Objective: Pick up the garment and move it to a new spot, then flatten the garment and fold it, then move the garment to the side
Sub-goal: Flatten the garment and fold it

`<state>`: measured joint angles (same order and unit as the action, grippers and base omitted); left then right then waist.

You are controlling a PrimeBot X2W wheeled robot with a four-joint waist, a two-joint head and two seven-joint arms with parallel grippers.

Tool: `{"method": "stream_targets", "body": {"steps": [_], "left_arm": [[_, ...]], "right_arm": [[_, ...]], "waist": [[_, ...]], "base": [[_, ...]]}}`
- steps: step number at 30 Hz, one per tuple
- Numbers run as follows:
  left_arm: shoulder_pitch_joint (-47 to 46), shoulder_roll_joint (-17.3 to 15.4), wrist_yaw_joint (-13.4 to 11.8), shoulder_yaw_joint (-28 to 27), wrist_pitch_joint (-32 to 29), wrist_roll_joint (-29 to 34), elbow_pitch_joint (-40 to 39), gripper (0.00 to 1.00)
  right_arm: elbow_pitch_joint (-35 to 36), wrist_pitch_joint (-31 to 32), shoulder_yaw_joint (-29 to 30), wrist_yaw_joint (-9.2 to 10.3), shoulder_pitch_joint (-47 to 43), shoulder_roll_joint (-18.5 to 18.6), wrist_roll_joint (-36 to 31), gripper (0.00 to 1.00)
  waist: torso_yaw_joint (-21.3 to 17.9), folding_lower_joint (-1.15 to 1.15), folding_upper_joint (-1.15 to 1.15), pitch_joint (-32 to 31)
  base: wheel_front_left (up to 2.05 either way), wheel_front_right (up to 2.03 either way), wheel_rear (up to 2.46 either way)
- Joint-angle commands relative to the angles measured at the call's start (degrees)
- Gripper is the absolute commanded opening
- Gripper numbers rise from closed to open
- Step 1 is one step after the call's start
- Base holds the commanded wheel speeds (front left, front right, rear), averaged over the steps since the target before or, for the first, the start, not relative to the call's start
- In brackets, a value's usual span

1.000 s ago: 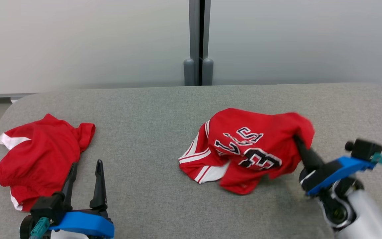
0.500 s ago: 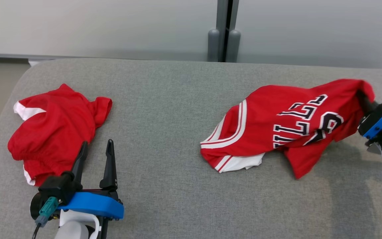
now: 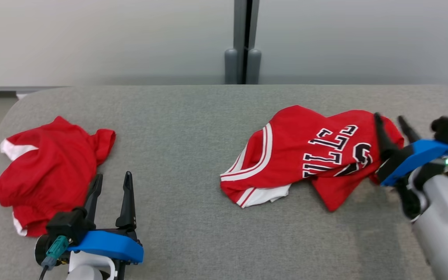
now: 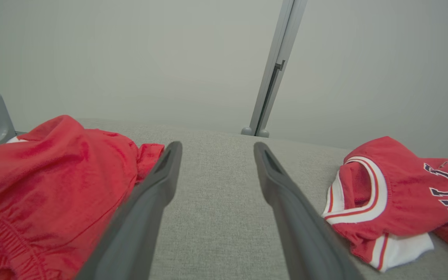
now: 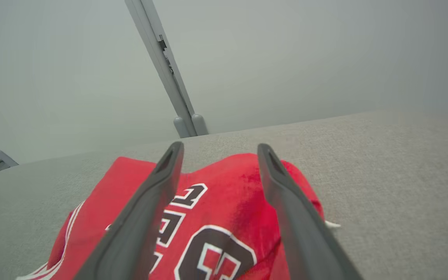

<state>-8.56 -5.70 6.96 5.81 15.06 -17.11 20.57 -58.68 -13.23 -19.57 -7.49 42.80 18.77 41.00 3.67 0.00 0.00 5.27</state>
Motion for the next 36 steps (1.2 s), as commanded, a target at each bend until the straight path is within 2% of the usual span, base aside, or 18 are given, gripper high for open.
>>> {"method": "stream_targets", "body": {"steps": [1, 4, 7, 8, 13, 17, 23, 31, 36], "left_arm": [[0.40, -0.24, 0.14, -0.41, 0.17, 0.13, -0.06, 1.00], [0.92, -0.14, 0.21, -0.65, 0.17, 0.15, -0.19, 1.00], [1.36, 0.16, 0.16, -0.90, 0.16, 0.21, -0.40, 1.00], [1.58, 0.18, 0.14, -1.04, 0.17, 0.21, -0.47, 1.00], [2.76, 0.44, 0.15, -1.85, 0.17, 0.34, -0.74, 1.00], [3.63, 0.92, 0.21, -2.18, 0.17, 0.49, -1.28, 1.00], [5.12, 1.36, -0.32, -3.33, 0.17, 2.06, -2.36, 1.00], [4.01, 1.75, 0.23, -1.20, 0.00, 2.02, 0.12, 1.00], [1.00, 2.15, 0.64, 5.58, -9.85, -2.29, 3.28, 1.00]], "right_arm": [[2.36, -0.97, -0.95, -0.01, -2.61, -0.95, 0.05, 1.00], [8.75, -1.92, -2.45, -0.01, -6.69, -1.99, -0.41, 1.00], [17.66, -1.97, -0.28, -0.01, -11.97, -2.78, -3.27, 1.00], [20.05, -1.94, 0.77, -0.01, -13.69, -2.55, -5.68, 1.00], [32.98, -1.98, 7.07, -0.01, -22.15, -5.99, -13.10, 1.00], [40.33, -1.98, 11.01, -0.01, -28.85, -8.79, -20.28, 1.00], [41.05, -1.98, 16.05, -0.01, -34.21, -12.21, -26.99, 1.00], [39.66, -1.99, 16.51, -0.01, -32.93, -13.57, -27.89, 1.00], [39.36, -1.99, 16.94, -0.01, -32.00, -13.81, -27.73, 1.00]], "waist": [[-1.97, 0.00, 0.00, -1.48], [-3.57, 0.00, 0.00, -2.26], [-4.85, 0.00, 0.00, -2.73], [-5.24, 0.00, 0.00, -2.86], [-6.37, 0.00, 0.00, -3.70], [-6.69, 0.00, 0.00, -4.17], [-7.09, 0.00, 0.00, -4.54], [-8.09, 0.00, 0.00, -4.18], [-9.85, 0.00, 0.00, -2.93]], "base": [[0.00, 0.00, 0.00], [0.00, 0.00, 0.00], [0.00, 0.00, 0.00], [0.00, 0.00, 0.00], [0.00, 0.00, 0.00], [0.00, 0.00, 0.00], [0.00, 0.00, 0.00], [0.00, 0.00, 0.00], [0.00, 0.00, 0.00]]}}
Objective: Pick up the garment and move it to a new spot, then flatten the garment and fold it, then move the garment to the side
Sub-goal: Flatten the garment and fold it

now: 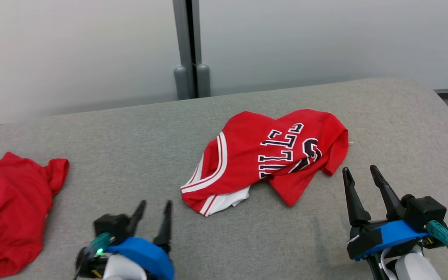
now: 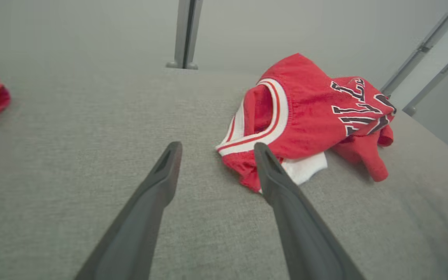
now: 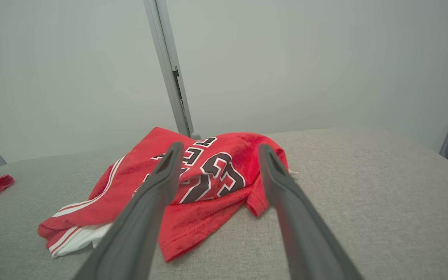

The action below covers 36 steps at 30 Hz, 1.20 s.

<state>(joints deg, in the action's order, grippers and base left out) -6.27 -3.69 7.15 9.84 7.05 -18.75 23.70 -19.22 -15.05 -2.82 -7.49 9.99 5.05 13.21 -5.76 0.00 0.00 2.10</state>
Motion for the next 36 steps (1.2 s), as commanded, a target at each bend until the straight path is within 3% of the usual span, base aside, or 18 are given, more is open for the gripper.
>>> {"method": "stream_targets", "body": {"steps": [1, 5, 9, 18, 19, 20, 21, 22, 23, 31, 36], "left_arm": [[-1.92, 0.15, 0.47, 2.94, -4.36, -1.83, 0.34, 1.00], [-4.10, 0.02, 0.37, 7.43, -13.74, -6.73, 1.59, 1.00], [-5.60, 0.24, -0.29, 6.17, -19.77, -12.39, 4.17, 1.00], [-8.56, 0.49, -2.11, 2.48, -22.64, -18.66, 8.71, 1.00], [-8.98, 0.47, -2.21, 2.49, -22.67, -18.74, 9.20, 0.95], [-9.41, 0.34, -2.36, 2.56, -22.58, -18.56, 9.69, 0.65], [-9.75, 0.18, -2.58, 2.61, -22.18, -18.19, 10.06, 0.23], [-9.75, 0.18, -2.58, 2.61, -22.18, -18.19, 10.06, 0.23], [-10.03, 0.15, -2.55, 2.54, -21.76, -18.17, 10.37, 0.00], [-10.21, -0.68, -1.21, 2.89, -19.14, -18.80, 8.41, 0.00], [-6.98, -2.95, -0.53, 2.48, -22.25, -21.55, 1.43, 0.00]], "right_arm": [[-0.19, -0.18, 0.03, -0.01, 1.11, -0.19, 0.13, 1.00], [0.02, -0.18, 0.04, -0.01, 1.91, -0.52, 0.57, 1.00], [0.09, -0.18, -0.32, -0.01, 2.91, -0.86, 0.96, 1.00], [0.36, -0.18, -0.47, -0.01, 4.07, -1.83, 1.87, 1.00], [0.34, -0.18, -0.49, -0.01, 4.13, -1.87, 1.93, 1.00], [0.28, -0.18, -0.41, -0.01, 4.17, -1.89, 1.97, 1.00], [0.23, -0.18, -0.33, -0.01, 4.18, -1.94, 1.98, 1.00], [0.23, -0.18, -0.33, -0.01, 4.18, -1.94, 1.98, 1.00], [0.20, -0.18, -0.13, -0.01, 4.13, -1.98, 1.92, 1.00], [0.10, -0.19, 1.10, -0.01, 2.78, -2.14, 1.96, 1.00], [-0.15, -0.19, 2.16, -0.01, 2.11, -2.08, 1.58, 1.00]], "waist": [[-0.98, 0.00, 0.00, 0.60], [-3.26, 0.00, 0.00, 2.06], [-6.15, 0.00, 0.00, 3.69], [-10.91, 0.00, 0.00, 5.66], [-11.09, 0.00, 0.00, 5.79], [-11.17, 0.00, 0.00, 5.87], [-11.21, 0.00, 0.00, 5.91], [-11.21, 0.00, 0.00, 5.91], [-11.15, 0.00, 0.00, 5.92], [-7.08, 0.00, 0.00, 3.85], [-2.71, 0.00, 0.00, 2.21]], "base": [[0.00, 0.00, 0.00], [0.00, 0.00, 0.00], [0.00, 0.00, 0.00], [0.00, 0.00, 0.00], [0.00, 0.00, 0.00], [0.00, 0.00, 0.00], [0.00, 0.00, 0.00], [0.00, 0.00, 0.00], [0.00, 0.00, 0.00], [0.00, 0.00, 0.00], [0.00, 0.00, 0.00]]}}
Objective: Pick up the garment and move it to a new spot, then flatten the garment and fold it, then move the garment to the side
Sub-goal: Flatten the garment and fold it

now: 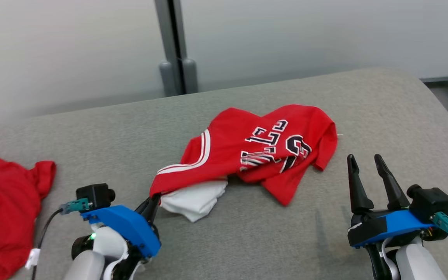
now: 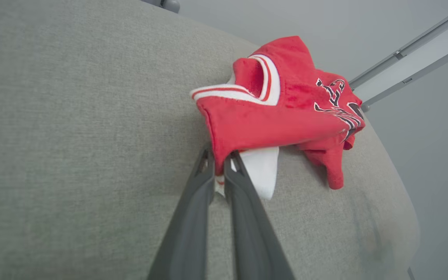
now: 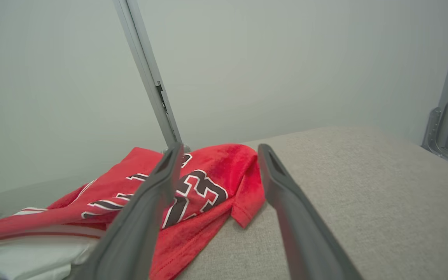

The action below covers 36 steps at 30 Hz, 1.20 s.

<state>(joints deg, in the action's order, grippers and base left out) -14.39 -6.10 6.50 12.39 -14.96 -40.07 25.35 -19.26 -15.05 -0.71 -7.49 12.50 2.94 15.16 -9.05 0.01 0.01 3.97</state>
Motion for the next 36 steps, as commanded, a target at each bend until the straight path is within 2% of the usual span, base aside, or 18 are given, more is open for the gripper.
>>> {"method": "stream_targets", "body": {"steps": [1, 4, 7, 11, 14, 17, 18, 19, 22, 25, 29, 33, 36], "left_arm": [[1.95, -1.37, 0.24, -0.08, -1.58, -0.88, -2.14, 0.00], [5.00, -4.55, 0.21, -0.90, -5.50, -2.56, -8.82, 0.00], [8.85, -7.48, -0.89, -2.27, -8.91, -3.92, -15.76, 0.00], [14.13, -11.08, -3.77, -4.41, -12.25, -4.35, -23.98, 0.00], [16.35, -12.93, -5.83, -6.40, -12.75, -3.90, -25.49, 0.00], [17.27, -13.31, -5.59, -6.39, -12.64, -3.98, -21.55, 0.00], [17.03, -13.77, -5.23, -6.31, -11.74, -3.19, -19.55, 0.47], [16.45, -13.96, -4.91, -6.41, -10.09, -2.31, -17.76, 1.00], [14.10, -13.18, -4.85, -7.47, -1.48, 1.04, -13.62, 1.00], [13.93, -11.79, -3.62, -6.67, 4.65, 2.86, -11.73, 1.00], [13.65, -11.61, -4.41, -6.53, 11.20, 6.22, -12.40, 1.00], [14.56, -11.47, -3.74, -4.50, 16.70, 9.92, -14.21, 1.00], [14.49, -10.33, -4.34, -3.47, 21.03, 11.98, -15.87, 1.00]], "right_arm": [[-0.12, -0.18, 0.47, -0.01, -0.59, 0.10, -0.49, 1.00], [-0.25, -0.18, 1.41, -0.01, -0.97, 0.50, -0.61, 1.00], [-0.12, -0.18, 2.31, -0.01, -1.17, 0.98, -0.61, 1.00], [0.28, -0.18, 3.86, -0.01, -1.57, 1.46, -0.42, 1.00], [0.37, -0.18, 4.78, -0.01, -1.67, 1.81, -0.49, 1.00], [-0.01, -0.18, 4.50, -0.01, -1.25, 1.75, -0.71, 1.00], [-0.16, -0.18, 4.14, -0.01, -0.92, 1.70, -0.76, 1.00], [-0.33, -0.18, 3.54, -0.01, -0.59, 1.62, -0.76, 1.00], [-0.54, -0.18, 2.29, -0.01, -0.26, 1.40, -0.62, 1.00], [-0.82, -0.18, 1.38, -0.01, -1.27, 1.20, -0.35, 1.00], [-1.13, -0.18, 1.22, -0.01, -2.08, 1.21, 0.06, 1.00], [-1.84, -0.18, 0.38, -0.01, -2.60, 1.23, 0.54, 1.00], [-2.41, -0.18, -0.19, -0.01, -2.73, 1.63, 0.70, 1.00]], "waist": [[1.44, -0.01, -0.01, 0.14], [3.27, -0.01, -0.01, -0.32], [4.39, -0.01, -0.01, -0.58], [5.09, -0.01, -0.01, -0.47], [5.37, -0.01, -0.01, -0.23], [5.11, -0.01, -0.01, -0.16], [4.93, -0.01, -0.01, -0.12], [4.67, -0.01, -0.01, -0.08], [4.17, -0.01, -0.01, 0.10], [4.24, -0.01, -0.01, 0.05], [4.78, -0.01, -0.01, -0.10], [5.25, -0.01, -0.01, -0.41], [5.71, -0.01, -0.01, -0.72]], "base": [[0.00, 0.00, 0.00], [0.00, 0.00, 0.00], [0.00, 0.00, 0.00], [0.00, 0.00, 0.00], [0.00, 0.00, 0.00], [0.00, 0.00, 0.00], [0.00, 0.00, 0.00], [0.00, 0.00, 0.00], [0.00, 0.00, 0.00], [0.00, 0.00, 0.00], [0.00, 0.00, 0.00], [0.00, 0.00, 0.00], [0.00, 0.00, 0.00]]}}
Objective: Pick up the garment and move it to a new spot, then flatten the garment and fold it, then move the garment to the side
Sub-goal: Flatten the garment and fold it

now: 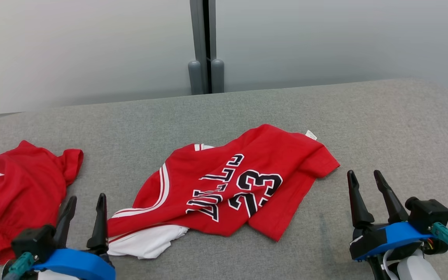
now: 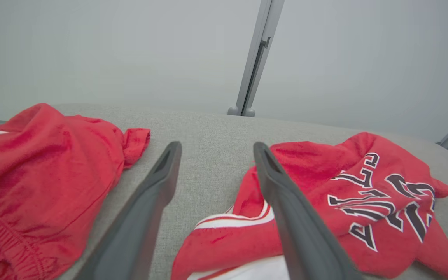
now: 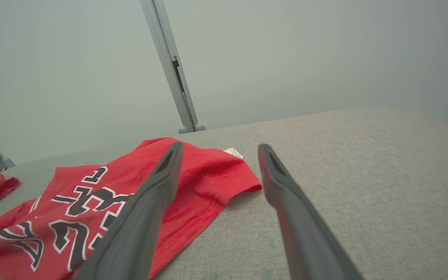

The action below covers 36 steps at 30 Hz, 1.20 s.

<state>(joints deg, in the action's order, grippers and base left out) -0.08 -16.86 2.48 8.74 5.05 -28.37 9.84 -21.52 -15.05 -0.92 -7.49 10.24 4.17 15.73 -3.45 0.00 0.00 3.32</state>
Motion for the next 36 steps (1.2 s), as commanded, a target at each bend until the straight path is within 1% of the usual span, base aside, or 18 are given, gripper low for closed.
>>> {"method": "stream_targets", "body": {"steps": [1, 3, 7, 10, 13, 15, 17, 20, 22, 28, 29, 30, 31, 34, 36], "left_arm": [[0.22, 0.84, -0.59, 0.28, 2.46, 0.87, -0.80, 1.00], [0.48, 1.13, -1.34, 0.48, 4.44, 2.00, -0.91, 1.00], [-0.01, 1.79, -2.08, 1.31, 6.04, 3.37, -0.11, 1.00], [-0.48, 2.27, -3.05, 1.15, 7.43, 4.16, 0.15, 1.00], [-0.89, 2.83, -3.60, 0.95, 8.41, 4.63, 0.28, 1.00], [-1.23, 3.10, -3.47, 1.22, 8.75, 4.77, 0.64, 1.00], [-1.54, 3.36, -3.34, 1.40, 8.83, 4.75, 1.08, 1.00], [-1.88, 3.71, -3.25, 1.77, 9.12, 4.70, 1.56, 1.00], [-2.05, 3.82, -3.33, 1.75, 9.27, 4.61, 1.98, 1.00], [-2.79, 3.89, -3.33, 1.81, 9.22, 4.36, 2.80, 1.00], [-2.90, 3.90, -3.29, 1.83, 9.24, 4.38, 2.94, 1.00], [-2.99, 3.92, -3.29, 1.82, 9.28, 4.33, 3.05, 1.00], [-3.03, 3.93, -3.35, 1.77, 9.33, 4.26, 3.15, 1.00], [-2.99, 4.07, -3.49, 1.68, 9.47, 4.04, 3.46, 1.00], [-2.92, 4.18, -3.44, 1.66, 9.53, 3.78, 3.68, 1.00]], "right_arm": [[-0.33, -0.18, 0.00, -0.01, -0.50, 0.46, 0.17, 1.00], [-0.31, -0.18, -0.07, -0.01, -0.26, 0.43, 0.07, 1.00], [-0.54, -0.18, -1.03, -0.01, -0.08, 0.87, -0.26, 1.00], [-2.71, -0.13, -2.82, -0.01, -0.82, 1.27, 0.31, 1.00], [-6.45, 5.30, -10.28, -0.01, -1.84, 2.56, 2.86, 1.00], [-7.57, 9.26, -16.09, -0.01, -2.02, 4.00, 5.58, 1.00], [-8.17, 11.64, -20.30, -0.01, -2.06, 5.21, 8.37, 1.00], [-9.72, 13.27, -23.27, -0.01, -0.65, 6.10, 10.86, 1.00], [-10.88, 13.94, -25.10, -0.01, 0.33, 5.79, 12.09, 1.00], [-14.04, 12.24, -27.19, -0.01, 2.87, 5.96, 13.57, 1.00], [-14.63, 11.98, -27.70, -0.01, 3.36, 5.98, 13.65, 0.80], [-14.88, 11.39, -28.15, -0.01, 3.93, 6.11, 13.70, 0.09], [-15.02, 10.81, -28.52, -0.01, 4.49, 6.28, 13.94, 0.00], [-14.24, 8.54, -28.84, -0.01, 5.41, 7.51, 14.09, 0.00], [-12.08, 7.83, -29.83, -0.01, 5.11, 8.70, 14.35, 0.00]], "waist": [[0.22, 0.00, 0.00, -0.22], [0.34, 0.00, 0.00, -0.49], [0.78, 0.00, 0.00, -1.08], [1.16, 0.00, 0.00, -1.52], [1.95, 0.00, 0.00, -1.70], [2.61, 0.00, 0.00, -1.66], [3.29, 0.00, 0.00, -1.49], [4.36, 0.00, 0.00, -1.13], [5.01, 0.00, 0.00, -0.94], [6.53, 0.00, 0.00, -0.26], [6.71, 0.00, 0.00, -0.17], [6.90, 0.00, 0.00, -0.02], [6.99, 0.00, 0.00, 0.12], [6.93, 0.00, 0.00, 0.40], [6.63, 0.00, 0.00, 0.57]], "base": [[0.00, 0.00, 0.00], [0.00, 0.00, 0.00], [0.00, 0.00, 0.00], [0.00, 0.00, 0.00], [0.00, 0.00, 0.00], [0.00, 0.00, 0.00], [0.00, 0.00, 0.00], [0.00, 0.00, 0.00], [0.00, 0.00, 0.00], [0.00, 0.00, 0.00], [0.00, 0.00, 0.00], [0.00, 0.00, 0.00], [0.00, 0.00, 0.00], [0.00, 0.00, 0.00], [0.00, 0.00, 0.00]]}}
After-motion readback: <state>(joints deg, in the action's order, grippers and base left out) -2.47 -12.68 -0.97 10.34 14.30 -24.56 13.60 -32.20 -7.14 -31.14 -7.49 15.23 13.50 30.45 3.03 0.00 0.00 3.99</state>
